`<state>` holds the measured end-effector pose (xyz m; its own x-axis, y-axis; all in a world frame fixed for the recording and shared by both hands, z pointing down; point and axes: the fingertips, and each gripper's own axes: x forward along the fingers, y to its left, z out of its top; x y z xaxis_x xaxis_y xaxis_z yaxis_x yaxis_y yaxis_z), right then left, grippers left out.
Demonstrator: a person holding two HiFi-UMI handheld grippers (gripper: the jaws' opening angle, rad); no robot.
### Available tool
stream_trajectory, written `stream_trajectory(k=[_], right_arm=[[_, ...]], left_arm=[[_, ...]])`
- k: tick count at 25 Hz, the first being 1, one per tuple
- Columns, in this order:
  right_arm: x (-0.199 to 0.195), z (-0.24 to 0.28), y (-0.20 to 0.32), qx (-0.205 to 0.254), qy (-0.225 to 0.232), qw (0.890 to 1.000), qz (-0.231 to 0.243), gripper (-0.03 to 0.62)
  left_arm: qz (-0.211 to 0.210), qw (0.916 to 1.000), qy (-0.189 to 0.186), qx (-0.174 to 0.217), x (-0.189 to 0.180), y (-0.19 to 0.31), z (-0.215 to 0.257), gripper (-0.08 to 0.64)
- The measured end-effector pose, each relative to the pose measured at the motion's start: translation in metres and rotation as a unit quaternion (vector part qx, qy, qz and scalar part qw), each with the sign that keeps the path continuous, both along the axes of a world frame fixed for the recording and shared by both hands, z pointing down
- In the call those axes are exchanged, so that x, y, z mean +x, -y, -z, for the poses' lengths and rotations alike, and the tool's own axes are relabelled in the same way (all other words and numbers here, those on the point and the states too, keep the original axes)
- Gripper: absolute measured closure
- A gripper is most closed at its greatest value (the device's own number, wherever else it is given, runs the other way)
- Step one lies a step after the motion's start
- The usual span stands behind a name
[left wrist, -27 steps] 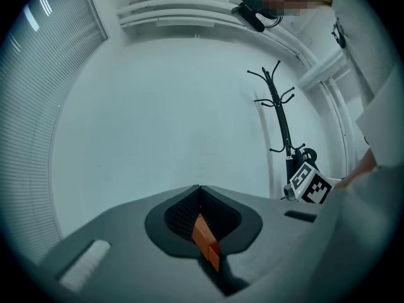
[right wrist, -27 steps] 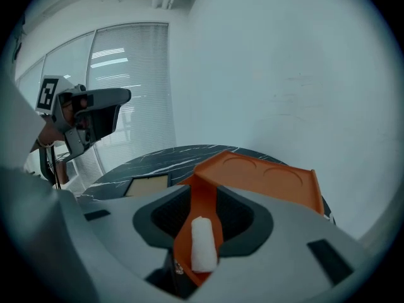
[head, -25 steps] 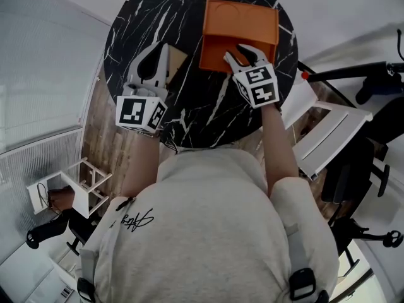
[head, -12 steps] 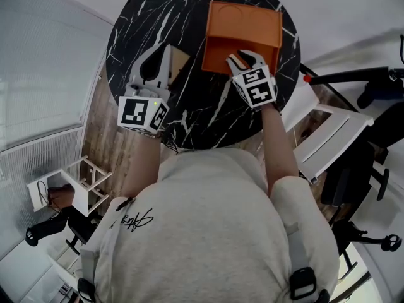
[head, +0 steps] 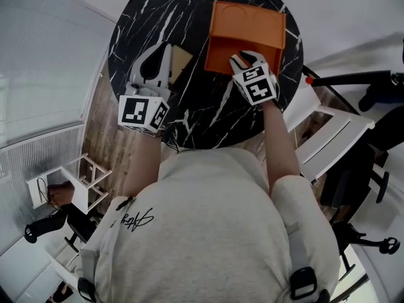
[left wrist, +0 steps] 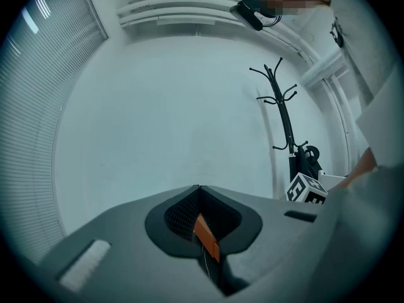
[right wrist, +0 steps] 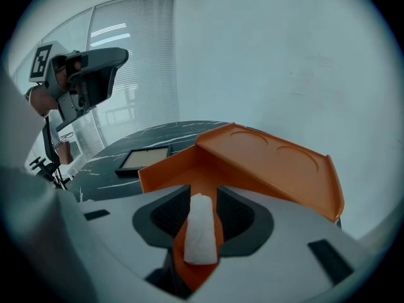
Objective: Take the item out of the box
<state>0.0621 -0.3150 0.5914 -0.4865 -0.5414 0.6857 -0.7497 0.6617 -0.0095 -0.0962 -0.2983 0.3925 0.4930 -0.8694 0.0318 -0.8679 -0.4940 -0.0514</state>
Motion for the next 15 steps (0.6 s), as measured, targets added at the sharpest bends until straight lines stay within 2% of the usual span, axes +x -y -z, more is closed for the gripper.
stream_trajectory(k=[7,11,15], right_arm=[[-0.001,-0.005,0.000,-0.018,-0.018,1.000,0.013,0.482],[0.002,-0.015,-0.002,-0.024,-0.054,0.998,0.022,0.474],[0.003,-0.015,-0.001,-0.026,-0.054,0.998,0.022,0.474]], left_arm=[[0.000,1.0000,-0.001,0.001,0.000,0.002,0.003,0.557],[0.000,1.0000,-0.002,0.001,-0.001,0.003,0.001,0.557],[0.002,1.0000,-0.002,0.001,-0.002,0.005,0.000,0.557]])
